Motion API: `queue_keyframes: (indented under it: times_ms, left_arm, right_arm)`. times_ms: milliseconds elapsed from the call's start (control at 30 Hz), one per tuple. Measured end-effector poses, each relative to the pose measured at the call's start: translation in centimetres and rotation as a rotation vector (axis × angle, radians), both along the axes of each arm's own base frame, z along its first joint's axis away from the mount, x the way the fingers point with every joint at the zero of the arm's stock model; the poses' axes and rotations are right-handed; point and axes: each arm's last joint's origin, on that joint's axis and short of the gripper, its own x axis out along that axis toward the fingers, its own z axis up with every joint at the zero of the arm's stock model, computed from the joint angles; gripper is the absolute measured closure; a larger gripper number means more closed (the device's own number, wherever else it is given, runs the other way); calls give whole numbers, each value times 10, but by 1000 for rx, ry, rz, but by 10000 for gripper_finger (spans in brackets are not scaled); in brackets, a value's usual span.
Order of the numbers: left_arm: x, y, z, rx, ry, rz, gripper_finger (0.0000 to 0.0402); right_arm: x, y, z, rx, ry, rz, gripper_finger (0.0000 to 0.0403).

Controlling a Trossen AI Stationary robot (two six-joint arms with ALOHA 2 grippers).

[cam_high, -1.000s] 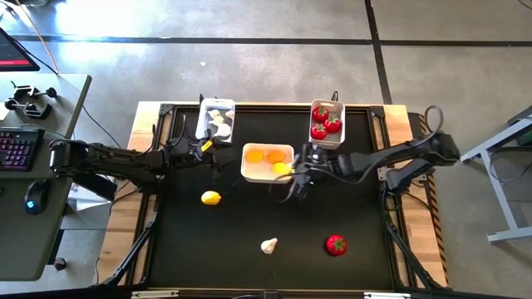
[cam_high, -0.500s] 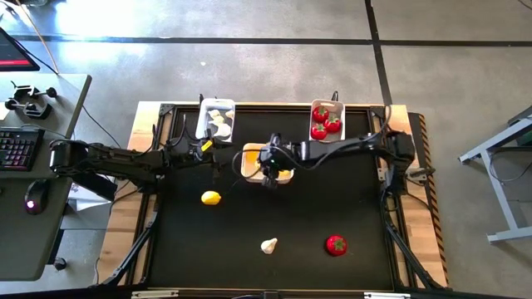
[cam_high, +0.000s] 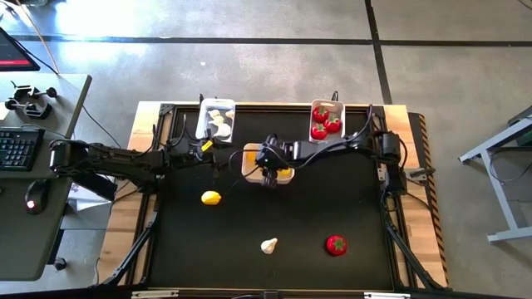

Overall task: Sort produce into baskets
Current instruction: Put the yellow lemon into the white bin, then put the red tomato into the gray bin

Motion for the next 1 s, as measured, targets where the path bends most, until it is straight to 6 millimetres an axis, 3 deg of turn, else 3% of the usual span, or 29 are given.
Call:
queue_keyframes:
  times_ms: [267,400,567,700,833,1000]
  left_arm:
    - [0,0,0,0,0,0,169]
    - [0,0,0,-4,-1,0,169]
    - [0,-1,0,-19,-3,-9,169]
    - [0,-1,0,-18,-2,-9,169]
    - [0,-1,0,-19,-2,-9,169]
    - [0,-1,0,-19,-1,-9,169]
  right_arm:
    - [3,10,4,-72,-18,41,123]
    - [2,19,14,-61,-3,46,114]
    - [-10,38,42,-141,4,53,179]
    - [-24,59,60,-155,31,93,282]
    - [-35,78,65,-137,76,112,384]
    - [-47,105,61,-135,139,85,378]
